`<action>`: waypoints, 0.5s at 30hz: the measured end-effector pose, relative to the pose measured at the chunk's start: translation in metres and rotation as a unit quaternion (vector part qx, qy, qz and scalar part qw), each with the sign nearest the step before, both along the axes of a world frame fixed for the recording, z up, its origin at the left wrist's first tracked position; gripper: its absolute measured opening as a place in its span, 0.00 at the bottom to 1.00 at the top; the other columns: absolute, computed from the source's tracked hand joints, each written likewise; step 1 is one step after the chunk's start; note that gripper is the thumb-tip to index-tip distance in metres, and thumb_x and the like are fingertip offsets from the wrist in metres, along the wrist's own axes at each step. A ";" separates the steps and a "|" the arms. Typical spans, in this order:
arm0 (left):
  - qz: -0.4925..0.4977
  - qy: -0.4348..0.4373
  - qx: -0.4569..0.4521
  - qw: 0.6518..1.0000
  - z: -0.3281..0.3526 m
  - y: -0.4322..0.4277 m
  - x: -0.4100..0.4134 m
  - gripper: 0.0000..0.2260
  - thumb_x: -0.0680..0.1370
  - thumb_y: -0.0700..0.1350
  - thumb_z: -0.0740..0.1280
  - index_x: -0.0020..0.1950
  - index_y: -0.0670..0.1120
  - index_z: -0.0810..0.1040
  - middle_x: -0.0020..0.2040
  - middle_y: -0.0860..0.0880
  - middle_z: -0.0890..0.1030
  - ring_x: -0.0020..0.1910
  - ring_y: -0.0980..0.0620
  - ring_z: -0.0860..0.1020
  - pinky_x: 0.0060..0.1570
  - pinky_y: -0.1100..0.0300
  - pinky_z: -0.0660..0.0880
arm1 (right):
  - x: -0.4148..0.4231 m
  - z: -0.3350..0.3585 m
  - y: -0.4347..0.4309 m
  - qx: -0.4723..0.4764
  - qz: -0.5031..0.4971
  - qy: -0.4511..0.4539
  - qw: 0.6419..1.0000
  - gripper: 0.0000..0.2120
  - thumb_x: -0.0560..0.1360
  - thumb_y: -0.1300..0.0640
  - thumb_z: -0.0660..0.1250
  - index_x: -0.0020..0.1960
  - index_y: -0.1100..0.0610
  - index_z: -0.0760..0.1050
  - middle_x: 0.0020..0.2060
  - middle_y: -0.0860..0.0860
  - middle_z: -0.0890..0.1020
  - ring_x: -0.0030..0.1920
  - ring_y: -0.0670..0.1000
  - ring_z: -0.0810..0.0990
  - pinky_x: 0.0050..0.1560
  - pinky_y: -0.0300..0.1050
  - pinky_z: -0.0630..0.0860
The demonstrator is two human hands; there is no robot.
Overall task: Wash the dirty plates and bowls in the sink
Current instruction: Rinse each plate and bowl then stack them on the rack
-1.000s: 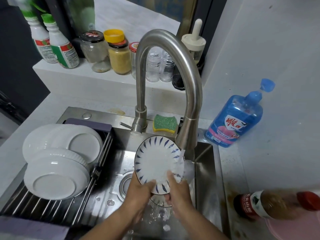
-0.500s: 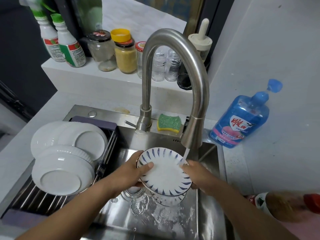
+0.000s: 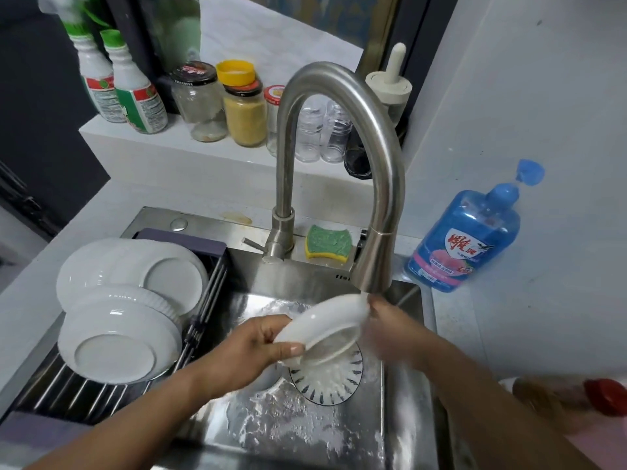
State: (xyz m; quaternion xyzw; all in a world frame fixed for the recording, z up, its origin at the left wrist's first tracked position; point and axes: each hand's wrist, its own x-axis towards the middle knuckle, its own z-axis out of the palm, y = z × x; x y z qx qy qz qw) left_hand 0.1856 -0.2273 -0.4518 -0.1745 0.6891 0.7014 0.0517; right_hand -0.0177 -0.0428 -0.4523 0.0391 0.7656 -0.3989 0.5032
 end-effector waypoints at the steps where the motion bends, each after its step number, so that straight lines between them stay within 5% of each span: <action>1: 0.035 -0.008 0.054 0.998 0.000 -0.001 0.000 0.10 0.78 0.42 0.73 0.59 0.45 0.84 0.54 0.42 0.86 0.54 0.43 0.84 0.58 0.46 0.79 | 0.001 -0.006 -0.001 -0.026 -0.006 0.032 0.999 0.26 0.82 0.34 0.53 0.51 0.54 0.78 0.40 0.52 0.83 0.41 0.51 0.80 0.40 0.46 0.78; 4: 0.111 -0.044 0.178 0.977 -0.002 0.003 -0.003 0.15 0.77 0.42 0.73 0.64 0.44 0.81 0.59 0.37 0.84 0.58 0.36 0.82 0.62 0.35 0.75 | 0.009 -0.015 -0.003 -0.096 -0.007 0.083 0.992 0.17 0.80 0.36 0.59 0.58 0.45 0.78 0.57 0.51 0.83 0.59 0.54 0.81 0.65 0.60 0.75; 9: 0.216 -0.063 0.235 0.946 -0.012 0.008 -0.009 0.17 0.77 0.40 0.72 0.66 0.43 0.80 0.58 0.36 0.84 0.51 0.43 0.82 0.57 0.39 0.79 | 0.015 -0.011 0.010 -0.204 -0.031 0.095 0.974 0.22 0.70 0.43 0.75 0.61 0.47 0.78 0.55 0.51 0.86 0.57 0.55 0.85 0.63 0.63 0.78; 15: 0.298 -0.083 0.205 0.929 -0.019 0.024 -0.025 0.10 0.82 0.42 0.68 0.63 0.49 0.80 0.47 0.45 0.86 0.43 0.49 0.83 0.38 0.53 0.83 | 0.021 0.001 0.012 -0.167 -0.051 0.169 0.970 0.23 0.69 0.57 0.81 0.61 0.52 0.78 0.50 0.49 0.87 0.48 0.49 0.87 0.50 0.49 0.84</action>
